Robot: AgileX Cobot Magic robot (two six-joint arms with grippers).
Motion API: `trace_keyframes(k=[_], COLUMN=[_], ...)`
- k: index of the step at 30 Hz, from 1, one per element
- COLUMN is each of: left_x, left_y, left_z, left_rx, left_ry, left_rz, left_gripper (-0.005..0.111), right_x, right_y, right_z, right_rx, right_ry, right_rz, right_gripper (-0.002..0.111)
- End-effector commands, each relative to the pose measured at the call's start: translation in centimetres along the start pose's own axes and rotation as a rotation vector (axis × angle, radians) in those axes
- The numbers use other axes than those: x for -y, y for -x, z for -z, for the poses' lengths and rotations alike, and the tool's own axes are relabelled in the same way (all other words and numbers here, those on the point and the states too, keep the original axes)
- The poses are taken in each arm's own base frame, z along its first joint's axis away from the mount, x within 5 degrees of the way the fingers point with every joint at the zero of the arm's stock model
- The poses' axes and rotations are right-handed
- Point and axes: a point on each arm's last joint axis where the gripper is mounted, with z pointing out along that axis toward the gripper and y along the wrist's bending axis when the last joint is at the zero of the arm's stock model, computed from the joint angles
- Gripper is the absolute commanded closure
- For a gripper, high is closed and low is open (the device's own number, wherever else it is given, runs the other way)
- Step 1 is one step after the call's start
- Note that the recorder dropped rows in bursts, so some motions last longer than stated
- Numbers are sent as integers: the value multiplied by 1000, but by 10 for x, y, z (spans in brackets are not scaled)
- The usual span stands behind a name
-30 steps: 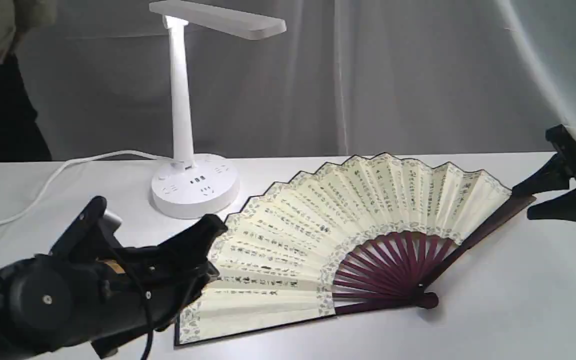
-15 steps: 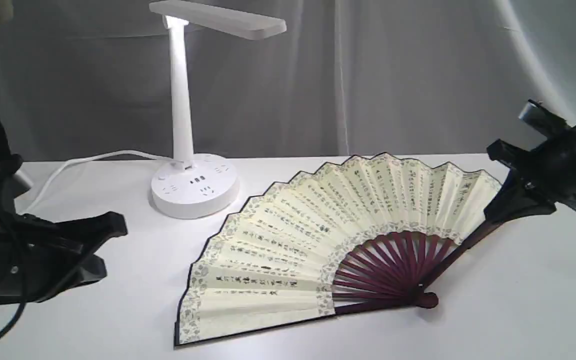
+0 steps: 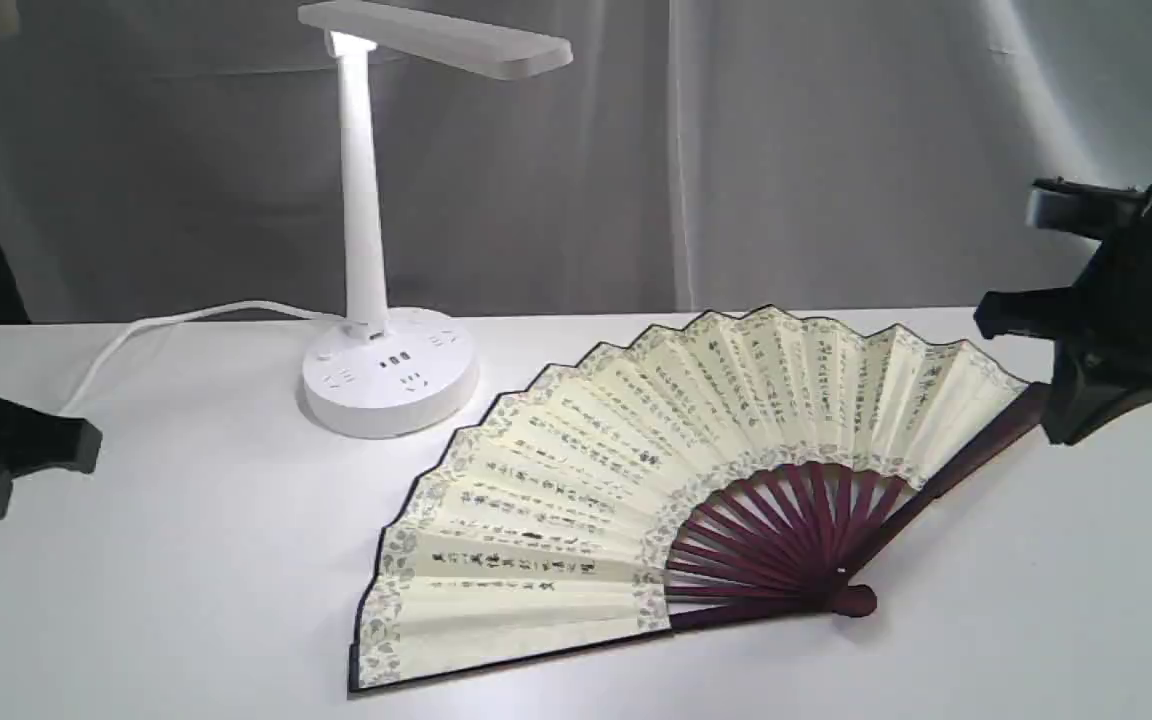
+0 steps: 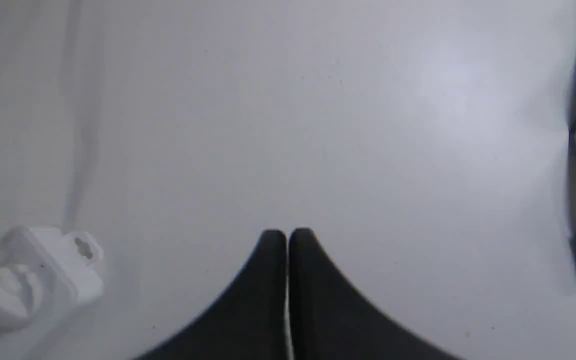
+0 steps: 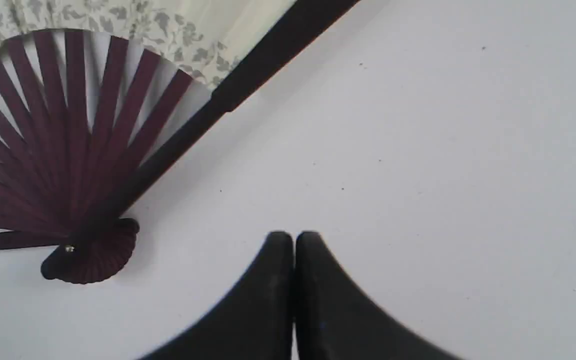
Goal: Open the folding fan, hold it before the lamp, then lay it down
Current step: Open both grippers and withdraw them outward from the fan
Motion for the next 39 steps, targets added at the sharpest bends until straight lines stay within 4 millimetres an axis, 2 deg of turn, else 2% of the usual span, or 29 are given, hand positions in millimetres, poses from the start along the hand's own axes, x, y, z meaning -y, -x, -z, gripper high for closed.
trace_keyframes(k=[1,7,10,14,19,28,31,39], left_x=[-2,-11,-20,-24,-24,-23,-21,0], left_y=[12,23,24,24,24,22,22,21], left_z=[12,18,15,12,11,11,11,12], left_rx=[42,52,9,-7,-17,-34,-35,-28], left_ry=[9,-52,-77,-36,-33,-38,-45,-24], left_rz=[20,108,74,21,41,61,66,-75], left_gripper=[107,107,107,107,107,107,107,107], right_x=[-8,-13,-14,-16,-16,9,9,9], right_y=[-8,-39,-51,-64,-77,-101,-108,-127], right_z=[28,45,51,59,63,73,75,83], right_rx=[54,55,89,119,122,183,206,296], right_ry=[-21,-23,-29,-33,-34,-67,-106,-169], right_rz=[14,24,51,56,53,-33,-13,25], right_gripper=[108,108,108,108,108,108,108,108])
